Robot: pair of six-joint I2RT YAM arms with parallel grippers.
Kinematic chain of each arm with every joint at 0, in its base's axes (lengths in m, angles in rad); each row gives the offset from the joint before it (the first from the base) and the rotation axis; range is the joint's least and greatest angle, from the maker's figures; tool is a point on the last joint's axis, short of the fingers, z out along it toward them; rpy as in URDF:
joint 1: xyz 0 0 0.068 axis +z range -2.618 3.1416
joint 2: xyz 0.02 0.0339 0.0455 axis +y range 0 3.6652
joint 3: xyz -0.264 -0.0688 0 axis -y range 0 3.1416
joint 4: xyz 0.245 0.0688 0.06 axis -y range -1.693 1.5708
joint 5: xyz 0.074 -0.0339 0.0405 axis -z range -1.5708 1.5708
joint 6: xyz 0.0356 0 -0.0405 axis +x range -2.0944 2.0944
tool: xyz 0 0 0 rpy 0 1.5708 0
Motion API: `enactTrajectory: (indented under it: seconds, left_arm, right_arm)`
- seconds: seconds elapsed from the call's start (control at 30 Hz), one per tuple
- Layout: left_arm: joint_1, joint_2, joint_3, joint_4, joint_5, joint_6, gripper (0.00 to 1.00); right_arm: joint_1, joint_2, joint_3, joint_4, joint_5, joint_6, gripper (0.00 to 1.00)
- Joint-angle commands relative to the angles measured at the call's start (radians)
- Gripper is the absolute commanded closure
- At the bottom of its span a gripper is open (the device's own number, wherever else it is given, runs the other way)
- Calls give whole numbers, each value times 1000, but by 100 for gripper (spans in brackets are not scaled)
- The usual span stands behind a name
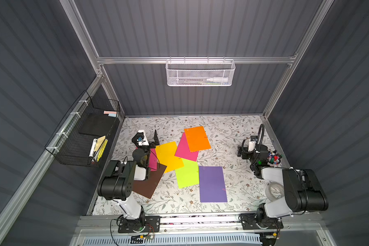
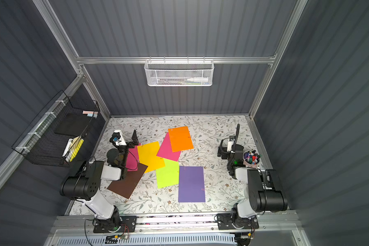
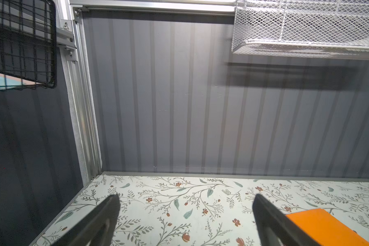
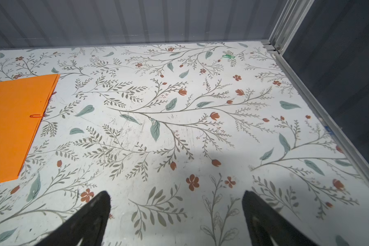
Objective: Unclip the paperclips from the documents
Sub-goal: Pick up the document from the center of the board.
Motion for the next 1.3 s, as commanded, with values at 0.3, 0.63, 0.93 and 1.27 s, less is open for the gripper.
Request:
enactTrajectory:
  seconds: [0.3, 0.63, 0.93, 1.27]
  left_arm:
    - [-6, 12, 21, 1, -11, 16, 0]
    - [-46, -94, 153, -318, -53, 57, 0]
    - [-291, -284, 357, -1044, -82, -227, 1]
    - [-657, -207, 406, -1505, 148, -554, 11]
  right_arm:
    - [-4, 6, 5, 11, -4, 17, 1]
    - [18, -55, 81, -89, -50, -47, 1]
    - [237, -242, 447, -1232, 36, 261, 1]
    - [465, -439, 218, -1399, -200, 626, 1]
